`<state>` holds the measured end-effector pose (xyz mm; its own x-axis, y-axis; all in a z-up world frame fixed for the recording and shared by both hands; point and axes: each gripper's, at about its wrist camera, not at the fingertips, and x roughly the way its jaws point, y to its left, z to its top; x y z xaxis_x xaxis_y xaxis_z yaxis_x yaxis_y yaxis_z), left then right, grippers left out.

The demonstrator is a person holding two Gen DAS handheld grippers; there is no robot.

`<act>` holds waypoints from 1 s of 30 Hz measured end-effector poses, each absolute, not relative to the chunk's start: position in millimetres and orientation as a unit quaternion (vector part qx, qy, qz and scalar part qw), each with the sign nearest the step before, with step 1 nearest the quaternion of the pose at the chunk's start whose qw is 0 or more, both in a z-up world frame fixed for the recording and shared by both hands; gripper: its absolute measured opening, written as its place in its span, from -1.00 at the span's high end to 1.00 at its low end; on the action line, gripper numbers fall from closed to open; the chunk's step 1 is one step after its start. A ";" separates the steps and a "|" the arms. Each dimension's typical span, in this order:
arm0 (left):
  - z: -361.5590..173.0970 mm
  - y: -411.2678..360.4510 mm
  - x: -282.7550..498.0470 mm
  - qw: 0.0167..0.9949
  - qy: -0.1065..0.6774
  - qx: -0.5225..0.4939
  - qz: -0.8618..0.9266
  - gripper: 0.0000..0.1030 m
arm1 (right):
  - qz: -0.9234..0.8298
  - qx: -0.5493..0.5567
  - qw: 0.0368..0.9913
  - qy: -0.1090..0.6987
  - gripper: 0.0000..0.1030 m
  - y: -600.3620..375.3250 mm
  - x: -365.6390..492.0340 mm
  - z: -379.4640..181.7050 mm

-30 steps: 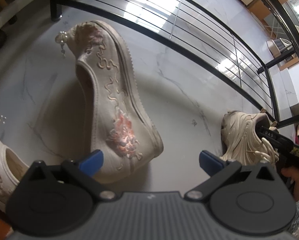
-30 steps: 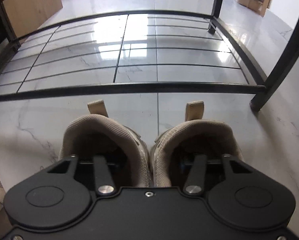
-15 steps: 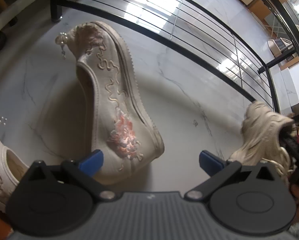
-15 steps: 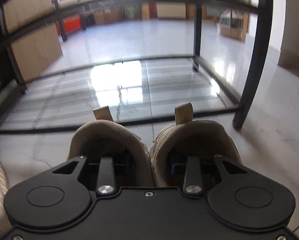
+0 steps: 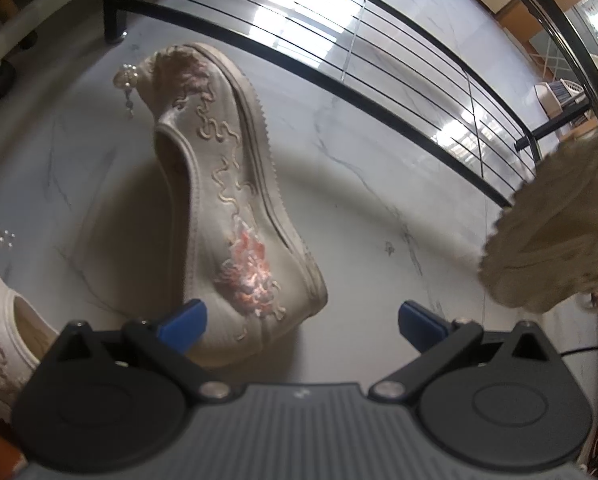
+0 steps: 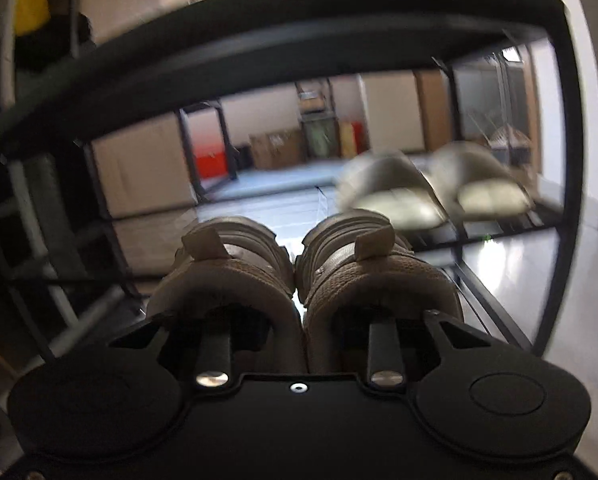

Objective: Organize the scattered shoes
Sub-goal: 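Lift the sneaker pair with the right tool up to the rack shelf, then lower the sneaker pair onto the shelf beside the cream slides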

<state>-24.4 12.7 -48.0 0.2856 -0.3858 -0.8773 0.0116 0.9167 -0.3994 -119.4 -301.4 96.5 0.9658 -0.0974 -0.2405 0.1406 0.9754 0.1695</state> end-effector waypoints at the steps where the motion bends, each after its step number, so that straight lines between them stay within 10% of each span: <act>1: -47.6 13.5 -24.3 0.785 0.584 -0.162 -0.127 -0.98 | -0.052 0.090 0.988 0.110 0.42 -297.8 -116.7 104.9; 15: -36.9 27.3 -16.1 0.782 0.573 -0.206 -0.131 -0.98 | -0.035 0.075 0.992 0.093 0.41 -275.9 -26.1 194.9; 30: -38.7 31.1 -10.2 0.774 0.580 -0.223 -0.122 -0.98 | -0.059 -0.020 0.989 0.131 0.33 -249.3 60.5 166.7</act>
